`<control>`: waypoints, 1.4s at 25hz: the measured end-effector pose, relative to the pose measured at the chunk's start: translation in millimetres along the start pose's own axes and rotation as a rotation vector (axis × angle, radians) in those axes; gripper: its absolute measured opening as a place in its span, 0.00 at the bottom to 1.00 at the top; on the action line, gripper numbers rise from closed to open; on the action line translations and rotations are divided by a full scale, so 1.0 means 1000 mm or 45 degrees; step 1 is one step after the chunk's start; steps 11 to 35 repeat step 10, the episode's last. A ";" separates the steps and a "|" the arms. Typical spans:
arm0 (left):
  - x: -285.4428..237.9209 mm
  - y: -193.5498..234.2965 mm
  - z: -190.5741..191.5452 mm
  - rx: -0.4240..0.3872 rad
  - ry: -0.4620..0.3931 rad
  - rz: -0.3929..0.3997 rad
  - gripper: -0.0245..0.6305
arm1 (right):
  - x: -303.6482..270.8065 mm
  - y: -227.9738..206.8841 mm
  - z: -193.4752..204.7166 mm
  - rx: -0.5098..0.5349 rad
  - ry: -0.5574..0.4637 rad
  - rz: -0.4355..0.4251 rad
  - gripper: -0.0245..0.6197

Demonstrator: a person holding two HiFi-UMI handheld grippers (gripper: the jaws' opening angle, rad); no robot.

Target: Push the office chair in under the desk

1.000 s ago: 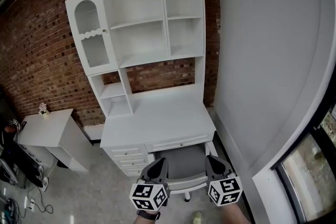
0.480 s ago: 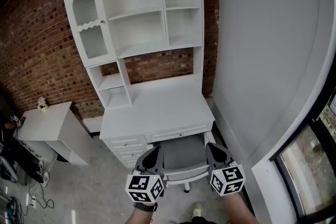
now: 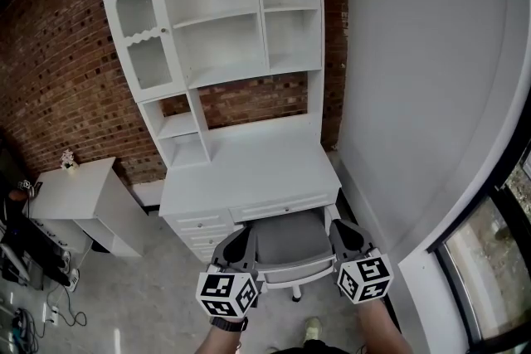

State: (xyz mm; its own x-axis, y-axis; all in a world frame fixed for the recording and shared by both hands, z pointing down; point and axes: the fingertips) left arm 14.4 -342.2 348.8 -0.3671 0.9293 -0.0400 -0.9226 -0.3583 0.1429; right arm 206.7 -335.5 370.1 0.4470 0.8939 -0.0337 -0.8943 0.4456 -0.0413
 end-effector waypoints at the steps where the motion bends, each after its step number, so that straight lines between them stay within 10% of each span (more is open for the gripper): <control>1: -0.001 -0.001 0.000 0.001 0.000 0.001 0.04 | 0.000 -0.001 0.000 0.004 0.003 0.000 0.04; 35: -0.002 0.001 0.001 0.004 0.005 0.007 0.04 | -0.003 0.001 0.001 0.019 0.015 0.006 0.04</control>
Point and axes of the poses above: the fingertips, and each gripper's own axes: x backward along the fingers, y to its left, z out of its underside, and after that the axes turned 8 degrees about -z, right-handed
